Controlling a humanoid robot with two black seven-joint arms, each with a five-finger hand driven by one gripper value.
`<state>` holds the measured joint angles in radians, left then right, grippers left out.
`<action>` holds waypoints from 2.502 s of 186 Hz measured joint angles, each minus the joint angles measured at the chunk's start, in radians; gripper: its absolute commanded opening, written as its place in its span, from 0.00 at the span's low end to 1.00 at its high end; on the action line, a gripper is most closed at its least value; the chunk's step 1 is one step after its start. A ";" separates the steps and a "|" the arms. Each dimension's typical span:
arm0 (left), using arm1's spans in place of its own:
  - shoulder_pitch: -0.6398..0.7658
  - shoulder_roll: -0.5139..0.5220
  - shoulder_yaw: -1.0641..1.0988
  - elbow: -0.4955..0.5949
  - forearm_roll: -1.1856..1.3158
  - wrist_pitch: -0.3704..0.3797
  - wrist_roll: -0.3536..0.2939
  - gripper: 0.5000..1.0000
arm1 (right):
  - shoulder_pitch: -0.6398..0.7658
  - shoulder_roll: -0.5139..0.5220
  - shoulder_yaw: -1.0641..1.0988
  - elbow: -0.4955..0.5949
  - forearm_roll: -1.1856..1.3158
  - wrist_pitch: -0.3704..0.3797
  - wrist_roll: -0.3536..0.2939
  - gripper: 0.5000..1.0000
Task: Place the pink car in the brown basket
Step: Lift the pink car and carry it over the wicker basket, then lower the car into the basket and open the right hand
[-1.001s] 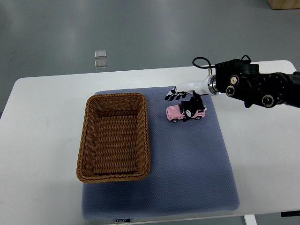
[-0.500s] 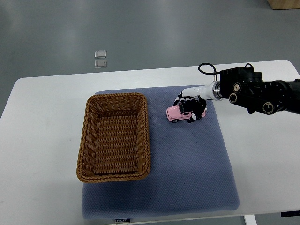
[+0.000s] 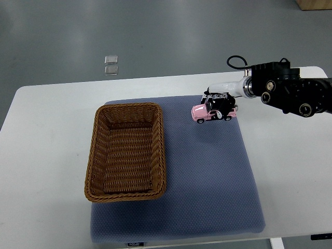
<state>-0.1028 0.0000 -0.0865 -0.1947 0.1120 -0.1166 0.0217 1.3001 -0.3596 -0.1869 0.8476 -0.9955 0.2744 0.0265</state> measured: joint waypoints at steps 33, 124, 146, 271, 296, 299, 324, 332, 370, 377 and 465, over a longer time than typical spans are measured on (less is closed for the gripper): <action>0.000 0.000 -0.001 0.000 0.000 0.000 0.000 1.00 | 0.089 -0.057 0.031 0.084 0.036 0.032 0.001 0.00; 0.000 0.000 0.001 0.000 0.000 0.000 0.000 1.00 | 0.178 0.258 0.045 0.038 0.231 0.038 0.002 0.00; 0.000 0.000 0.002 -0.001 0.000 0.000 0.000 1.00 | 0.164 0.342 0.038 -0.025 0.225 0.036 0.001 0.00; 0.000 0.000 0.002 -0.003 0.000 0.000 0.000 1.00 | 0.050 0.360 0.038 -0.151 0.216 -0.002 0.000 0.00; 0.000 0.000 0.003 -0.008 0.000 0.000 0.000 1.00 | 0.051 0.360 0.038 -0.151 0.219 0.001 0.000 0.01; 0.000 0.000 0.003 -0.008 0.001 0.000 0.000 1.00 | 0.052 0.360 0.038 -0.151 0.221 0.001 0.000 0.01; 0.000 0.000 0.004 -0.011 0.001 -0.001 0.000 1.00 | 0.056 0.360 0.041 -0.138 0.230 0.004 0.000 0.03; 0.000 0.000 0.004 -0.011 0.001 -0.001 0.001 1.00 | 0.058 0.360 0.043 -0.131 0.231 0.005 0.001 0.04; 0.000 0.000 0.004 -0.011 0.002 -0.001 0.001 1.00 | 0.062 0.360 0.049 -0.078 0.272 0.014 0.010 0.14; 0.000 0.000 0.004 -0.012 0.002 -0.001 0.001 1.00 | 0.062 0.360 0.049 -0.068 0.283 0.016 0.011 0.16; 0.000 0.000 0.005 -0.012 0.002 -0.001 0.001 1.00 | -0.003 0.360 0.049 -0.032 0.295 0.006 0.022 0.61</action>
<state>-0.1028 0.0000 -0.0812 -0.2068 0.1135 -0.1176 0.0230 1.2969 0.0000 -0.1379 0.8161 -0.7009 0.2808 0.0489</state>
